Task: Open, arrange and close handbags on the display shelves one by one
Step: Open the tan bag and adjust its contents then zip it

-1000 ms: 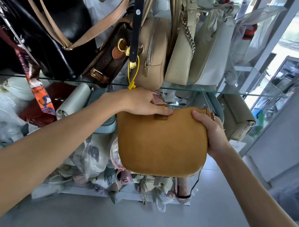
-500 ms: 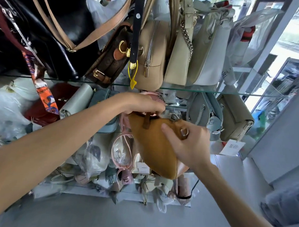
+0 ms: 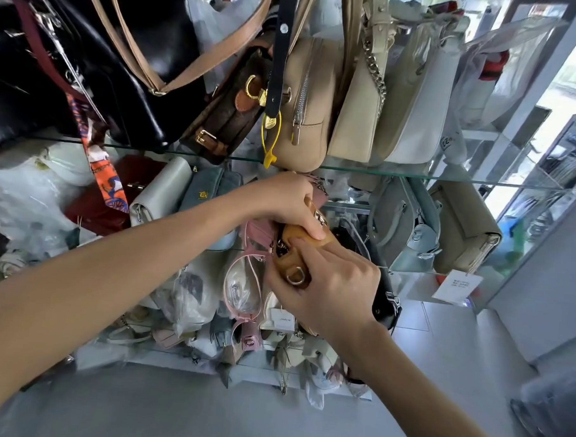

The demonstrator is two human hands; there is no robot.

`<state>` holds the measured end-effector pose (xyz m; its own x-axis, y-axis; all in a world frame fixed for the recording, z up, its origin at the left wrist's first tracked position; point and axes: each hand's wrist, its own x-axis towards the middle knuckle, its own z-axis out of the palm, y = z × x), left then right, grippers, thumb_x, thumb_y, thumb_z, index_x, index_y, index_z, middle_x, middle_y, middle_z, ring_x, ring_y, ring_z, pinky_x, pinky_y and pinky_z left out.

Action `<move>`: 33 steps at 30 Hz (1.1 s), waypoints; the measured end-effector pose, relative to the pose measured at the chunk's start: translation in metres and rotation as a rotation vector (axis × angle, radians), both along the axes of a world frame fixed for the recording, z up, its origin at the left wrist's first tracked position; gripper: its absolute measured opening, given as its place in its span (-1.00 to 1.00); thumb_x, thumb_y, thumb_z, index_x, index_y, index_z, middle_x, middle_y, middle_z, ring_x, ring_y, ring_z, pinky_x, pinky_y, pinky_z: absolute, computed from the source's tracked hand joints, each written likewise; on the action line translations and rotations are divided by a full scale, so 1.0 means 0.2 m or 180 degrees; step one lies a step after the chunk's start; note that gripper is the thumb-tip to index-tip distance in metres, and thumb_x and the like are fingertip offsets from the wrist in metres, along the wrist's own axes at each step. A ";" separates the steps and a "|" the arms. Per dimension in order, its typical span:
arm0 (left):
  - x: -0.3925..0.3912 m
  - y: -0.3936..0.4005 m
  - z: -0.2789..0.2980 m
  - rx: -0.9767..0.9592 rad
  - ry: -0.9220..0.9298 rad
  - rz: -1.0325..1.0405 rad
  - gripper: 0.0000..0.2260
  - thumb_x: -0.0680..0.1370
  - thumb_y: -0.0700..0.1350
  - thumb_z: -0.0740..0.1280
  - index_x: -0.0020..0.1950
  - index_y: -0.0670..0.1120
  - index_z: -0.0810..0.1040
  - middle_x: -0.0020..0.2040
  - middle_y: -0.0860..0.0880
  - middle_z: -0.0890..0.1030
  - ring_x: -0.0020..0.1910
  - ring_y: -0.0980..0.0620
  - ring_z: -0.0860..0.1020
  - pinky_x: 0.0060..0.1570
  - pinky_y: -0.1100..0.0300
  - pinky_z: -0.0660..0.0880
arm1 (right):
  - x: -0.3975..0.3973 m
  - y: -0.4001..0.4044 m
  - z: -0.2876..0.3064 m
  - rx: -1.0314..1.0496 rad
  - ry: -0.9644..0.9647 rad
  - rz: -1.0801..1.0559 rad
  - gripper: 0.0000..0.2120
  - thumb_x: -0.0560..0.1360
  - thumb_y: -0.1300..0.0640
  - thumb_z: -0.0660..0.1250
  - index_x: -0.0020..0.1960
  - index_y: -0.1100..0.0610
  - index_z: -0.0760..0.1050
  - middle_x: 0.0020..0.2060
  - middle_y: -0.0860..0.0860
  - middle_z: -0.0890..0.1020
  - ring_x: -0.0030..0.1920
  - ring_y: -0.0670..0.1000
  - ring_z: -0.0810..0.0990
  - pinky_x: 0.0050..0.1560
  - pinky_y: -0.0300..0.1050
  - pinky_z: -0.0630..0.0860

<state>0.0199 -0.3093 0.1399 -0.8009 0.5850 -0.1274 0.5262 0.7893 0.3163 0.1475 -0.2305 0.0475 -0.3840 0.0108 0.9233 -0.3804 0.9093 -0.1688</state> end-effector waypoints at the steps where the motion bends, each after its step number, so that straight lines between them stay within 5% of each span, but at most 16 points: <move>1: -0.01 -0.02 0.00 0.0036 -0.0053 -0.0074 -0.54 0.33 0.17 0.63 -0.17 -0.10 0.48 -0.15 -0.02 0.46 -0.20 0.01 0.40 -0.25 0.10 0.28 | 0.00 0.00 0.00 0.0128 -0.0072 0.0098 -0.70 0.46 -0.18 0.45 -0.23 0.05 0.69 -0.38 -0.11 0.66 -0.34 -0.08 0.62 -0.35 -0.13 0.54; 5: -0.05 -0.09 -0.01 0.0078 -0.0114 -0.0560 -0.59 0.32 0.00 0.67 -0.09 -0.18 0.55 0.09 -0.06 0.48 -0.09 0.02 0.47 -0.27 0.24 0.44 | -0.05 0.11 -0.02 0.0480 -0.0604 0.0950 -0.57 0.47 -0.34 0.41 -0.07 0.02 0.76 -0.15 -0.14 0.76 -0.21 -0.09 0.71 -0.28 -0.12 0.60; 7: -0.07 -0.11 -0.02 0.0159 -0.0123 -0.0812 -0.60 0.32 -0.10 0.67 -0.04 -0.21 0.54 0.19 -0.09 0.46 -0.07 0.10 0.42 -0.10 0.12 0.52 | -0.10 0.20 -0.02 0.0221 -0.0862 0.1131 -0.66 0.55 -0.26 0.39 -0.08 -0.03 0.76 -0.13 -0.18 0.76 -0.17 -0.16 0.71 -0.26 -0.11 0.61; 11: -0.10 -0.14 -0.04 0.0211 -0.0357 -0.0967 -0.56 0.31 -0.13 0.68 0.07 -0.16 0.57 0.35 0.03 0.38 0.26 0.06 0.41 0.35 0.08 0.40 | -0.20 0.37 -0.02 -0.0935 -0.1328 0.1026 -0.82 0.51 0.00 0.55 -0.21 0.05 0.70 -0.31 -0.14 0.69 -0.31 -0.18 0.62 -0.27 -0.11 0.59; 13: -0.12 -0.16 -0.03 0.0176 -0.0454 -0.1131 -0.60 0.31 -0.11 0.69 -0.03 -0.09 0.53 0.34 0.09 0.36 0.31 0.01 0.40 0.39 0.02 0.38 | -0.25 0.47 0.00 -0.1690 -0.1665 0.0956 -0.83 0.44 -0.05 0.59 -0.15 0.00 0.65 -0.23 -0.10 0.68 -0.24 -0.16 0.62 -0.16 -0.14 0.58; 16: -0.15 -0.21 0.01 0.0208 -0.0762 -0.1308 -0.58 0.31 -0.16 0.69 -0.17 0.02 0.43 0.34 0.22 0.38 0.34 0.29 0.39 0.38 0.32 0.34 | -0.31 0.62 0.02 -0.2080 -0.2562 0.1040 -0.31 0.21 -0.30 0.61 0.26 -0.12 0.50 0.20 -0.10 0.59 0.13 -0.17 0.60 0.12 -0.25 0.52; 18: -0.15 -0.22 0.04 0.0279 -0.0863 -0.1449 -0.56 0.30 -0.18 0.69 -0.18 0.01 0.41 0.37 0.21 0.40 0.38 0.27 0.39 0.38 0.36 0.35 | -0.33 0.69 0.02 -0.2304 -0.3306 0.1531 0.04 0.09 -0.35 0.64 0.46 -0.09 0.35 0.32 -0.13 0.54 0.28 -0.13 0.57 0.25 -0.18 0.49; 22: -0.16 -0.20 0.06 0.0465 -0.0890 -0.1579 -0.58 0.31 -0.14 0.69 -0.15 0.00 0.43 0.42 0.16 0.39 0.38 0.29 0.39 0.35 0.35 0.36 | -0.32 0.71 -0.04 -0.2701 -0.4331 0.2451 0.15 -0.02 -0.33 0.71 0.43 0.11 0.41 0.28 0.05 0.67 0.28 0.10 0.65 0.23 -0.03 0.61; 26: -0.20 -0.18 0.04 0.0275 -0.0897 -0.1466 -0.60 0.39 -0.09 0.64 -0.08 -0.04 0.41 -0.13 0.36 0.52 -0.15 0.34 0.47 -0.15 0.40 0.38 | -0.32 0.69 -0.10 -0.3226 -0.3890 0.2451 0.06 0.03 -0.26 0.74 0.36 0.23 0.50 0.21 0.17 0.69 0.20 0.21 0.69 0.12 0.04 0.66; 30: -0.23 -0.19 0.02 0.0256 -0.0835 -0.1429 -0.59 0.42 0.01 0.62 -0.05 -0.07 0.40 -0.17 0.23 0.51 -0.22 0.26 0.42 -0.24 0.39 0.34 | -0.31 0.67 -0.13 -0.3391 -0.3472 0.2371 -0.07 0.09 -0.24 0.73 0.26 0.27 0.57 0.16 0.22 0.71 0.15 0.22 0.70 0.08 0.03 0.67; 33: -0.24 -0.17 0.03 0.0223 -0.0870 -0.1350 -0.59 0.44 -0.05 0.60 0.03 -0.15 0.41 -0.24 0.33 0.50 -0.26 0.30 0.43 -0.24 0.43 0.38 | -0.31 0.67 -0.15 -0.3472 -0.3359 0.2370 -0.12 0.10 -0.23 0.73 0.23 0.26 0.60 0.14 0.23 0.71 0.14 0.21 0.71 0.08 0.03 0.67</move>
